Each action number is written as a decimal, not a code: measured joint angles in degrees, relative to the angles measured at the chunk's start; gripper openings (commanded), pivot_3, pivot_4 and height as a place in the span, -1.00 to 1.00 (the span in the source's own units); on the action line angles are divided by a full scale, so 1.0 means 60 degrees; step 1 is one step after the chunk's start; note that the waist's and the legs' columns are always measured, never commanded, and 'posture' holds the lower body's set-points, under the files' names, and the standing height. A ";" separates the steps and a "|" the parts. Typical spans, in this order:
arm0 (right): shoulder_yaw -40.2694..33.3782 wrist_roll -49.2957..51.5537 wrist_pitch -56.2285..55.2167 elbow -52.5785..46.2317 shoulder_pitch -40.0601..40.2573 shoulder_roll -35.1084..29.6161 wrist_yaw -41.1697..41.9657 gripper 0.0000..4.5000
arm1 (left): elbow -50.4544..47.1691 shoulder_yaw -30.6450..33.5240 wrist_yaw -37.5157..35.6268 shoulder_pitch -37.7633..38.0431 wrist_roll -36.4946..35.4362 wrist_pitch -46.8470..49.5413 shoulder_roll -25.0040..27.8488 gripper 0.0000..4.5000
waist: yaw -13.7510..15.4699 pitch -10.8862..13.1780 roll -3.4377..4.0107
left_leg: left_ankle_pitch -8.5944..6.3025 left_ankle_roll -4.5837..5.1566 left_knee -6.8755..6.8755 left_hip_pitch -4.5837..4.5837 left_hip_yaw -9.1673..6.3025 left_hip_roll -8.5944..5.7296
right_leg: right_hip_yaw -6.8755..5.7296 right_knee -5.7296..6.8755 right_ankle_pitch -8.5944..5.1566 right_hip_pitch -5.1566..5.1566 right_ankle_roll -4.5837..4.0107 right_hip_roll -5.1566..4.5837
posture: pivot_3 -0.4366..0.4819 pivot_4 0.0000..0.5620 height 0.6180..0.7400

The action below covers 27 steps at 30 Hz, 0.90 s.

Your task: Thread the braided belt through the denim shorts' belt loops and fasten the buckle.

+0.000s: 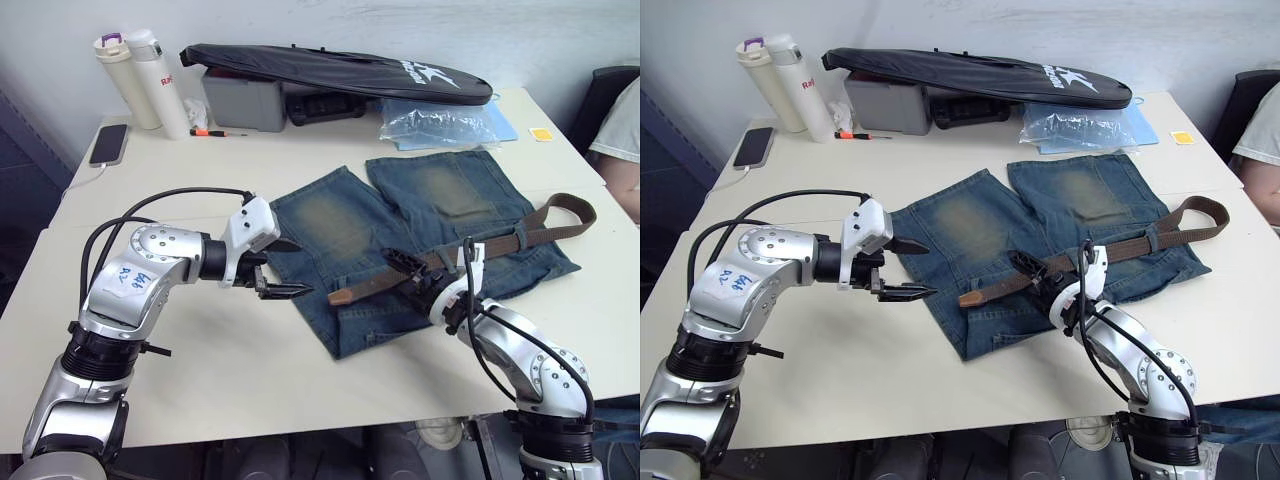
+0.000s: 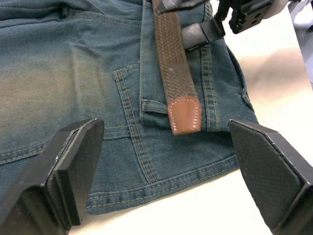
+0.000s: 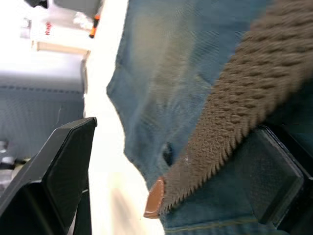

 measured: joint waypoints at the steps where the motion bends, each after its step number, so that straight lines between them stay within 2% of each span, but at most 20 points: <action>1: 0.0020 -0.0007 0.0000 0.0012 0.0000 0.0000 0.0026 1.00 | 0.0003 0.0000 0.0018 0.0000 0.0000 -0.0011 0.0000 0.98 | 0.0005 0.0000 0.0000 | 0.0000 0.0000 0.0000 -0.0001 0.0000 0.0000 | 0.0000 0.0000 0.0000 0.0000 0.0000 -0.0001 | -0.05 -0.47 1.00; 8: 0.0235 -0.0391 -0.0002 0.0344 -0.0219 0.0104 0.0405 1.00 | 0.0039 -0.0041 0.0019 -0.0012 0.0024 -0.0176 0.0002 0.98 | 0.0003 0.0000 0.0000 | 0.0000 0.0000 -0.0003 0.0001 0.0001 0.0000 | 0.0000 -0.0001 -0.0001 -0.0001 -0.0001 0.0001 | -0.05 -0.47 1.00; 9: 0.0278 -0.0464 -0.0002 0.0421 -0.0232 0.0116 0.0427 0.89 | 0.0050 -0.0064 0.0018 -0.0027 0.0026 -0.0186 0.0002 0.99 | 0.0002 0.0000 0.0000 | 0.0000 0.0000 -0.0003 0.0000 0.0001 0.0000 | 0.0000 -0.0001 -0.0001 -0.0003 -0.0001 0.0000 | -0.05 -0.47 1.00; 11: 0.0319 -0.0637 0.0001 0.0546 -0.0234 0.0154 0.0522 0.63 | 0.0100 -0.0097 0.0014 -0.0070 0.0029 -0.0216 0.0002 1.00 | 0.0002 0.0000 0.0000 | 0.0000 0.0000 -0.0005 -0.0002 0.0001 0.0000 | -0.0001 -0.0002 -0.0001 -0.0004 -0.0001 0.0000 | -0.05 -0.47 1.00; 18: 0.0319 -0.1052 0.0070 0.0699 -0.0230 0.0153 0.0838 -0.92 | 0.0355 -0.0108 -0.0001 -0.0126 0.0051 -0.0362 0.0013 1.00 | 0.0002 0.0000 0.0001 | 0.0000 0.0000 -0.0005 -0.0002 0.0001 -0.0001 | -0.0001 -0.0003 -0.0001 -0.0005 -0.0001 -0.0001 | -0.05 -0.47 1.00; 22: 0.0305 -0.1219 0.0066 0.0701 -0.0265 0.0175 0.0972 -0.96 | 0.0366 -0.0113 -0.0001 -0.0126 0.0060 -0.0442 0.0013 1.00 | 0.0002 0.0000 0.0000 | 0.0000 0.0000 -0.0005 -0.0002 0.0001 -0.0001 | 0.0000 -0.0003 -0.0001 -0.0004 -0.0001 -0.0001 | -0.05 -0.47 1.00; 27: -0.0106 -0.2234 -0.0785 0.0713 -0.0861 0.0570 0.1386 -0.96 | 0.0385 -0.0209 -0.0001 -0.0131 0.0069 -0.0518 0.0013 1.00 | 0.0002 0.0000 0.0001 | 0.0000 0.0000 -0.0007 -0.0002 0.0002 -0.0002 | 0.0000 -0.0003 0.0000 -0.0007 -0.0001 0.0000 | -0.05 -0.47 1.00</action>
